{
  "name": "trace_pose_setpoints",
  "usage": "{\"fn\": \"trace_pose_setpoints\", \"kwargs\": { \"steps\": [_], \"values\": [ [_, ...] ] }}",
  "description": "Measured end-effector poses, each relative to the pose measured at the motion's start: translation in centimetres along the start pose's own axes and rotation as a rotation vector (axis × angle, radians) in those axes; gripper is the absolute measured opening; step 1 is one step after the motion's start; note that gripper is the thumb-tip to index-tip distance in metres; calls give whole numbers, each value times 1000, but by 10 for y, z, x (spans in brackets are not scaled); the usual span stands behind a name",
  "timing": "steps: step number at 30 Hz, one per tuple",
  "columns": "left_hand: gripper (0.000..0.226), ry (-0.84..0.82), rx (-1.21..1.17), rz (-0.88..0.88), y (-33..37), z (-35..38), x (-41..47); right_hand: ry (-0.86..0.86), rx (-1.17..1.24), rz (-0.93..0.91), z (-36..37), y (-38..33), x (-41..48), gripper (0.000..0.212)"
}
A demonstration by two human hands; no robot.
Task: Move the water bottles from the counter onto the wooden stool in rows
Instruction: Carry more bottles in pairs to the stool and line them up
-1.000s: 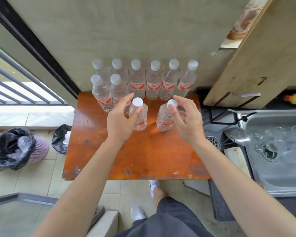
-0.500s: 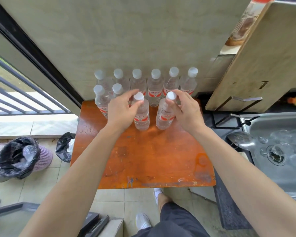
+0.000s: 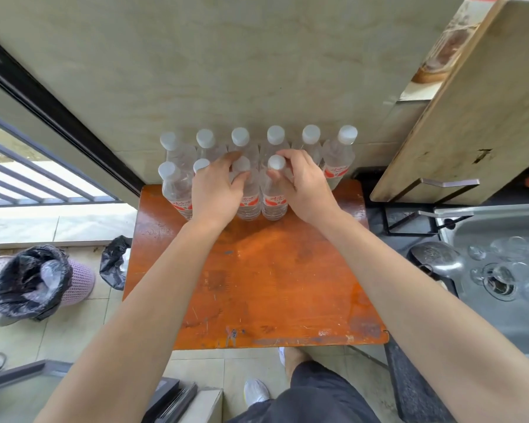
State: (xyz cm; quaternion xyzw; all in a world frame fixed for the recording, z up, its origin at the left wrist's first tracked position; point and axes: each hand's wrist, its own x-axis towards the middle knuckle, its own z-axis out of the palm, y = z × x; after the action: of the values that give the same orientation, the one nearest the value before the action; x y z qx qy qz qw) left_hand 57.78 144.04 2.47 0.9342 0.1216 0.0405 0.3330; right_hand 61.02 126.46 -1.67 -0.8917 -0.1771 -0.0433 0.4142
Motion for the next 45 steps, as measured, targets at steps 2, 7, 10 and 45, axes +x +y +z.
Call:
{"fn": "trace_pose_setpoints", "kwargs": {
  "steps": [2,7,10,45],
  "values": [
    [39,-17,-4,8,1,-4,-1,10,-12,-5,-2,-1,0,36],
    [48,-4,14,40,12,-33,-6,47,-26,1,-26,-25,6,49],
    [53,87,40,115,26,-68,-16,157,-21,-1,-57,-59,13,48],
    [59,-184,-392,1453,462,159,-553,1145,-820,680,-479,-60,-721,65]
  ]
}}
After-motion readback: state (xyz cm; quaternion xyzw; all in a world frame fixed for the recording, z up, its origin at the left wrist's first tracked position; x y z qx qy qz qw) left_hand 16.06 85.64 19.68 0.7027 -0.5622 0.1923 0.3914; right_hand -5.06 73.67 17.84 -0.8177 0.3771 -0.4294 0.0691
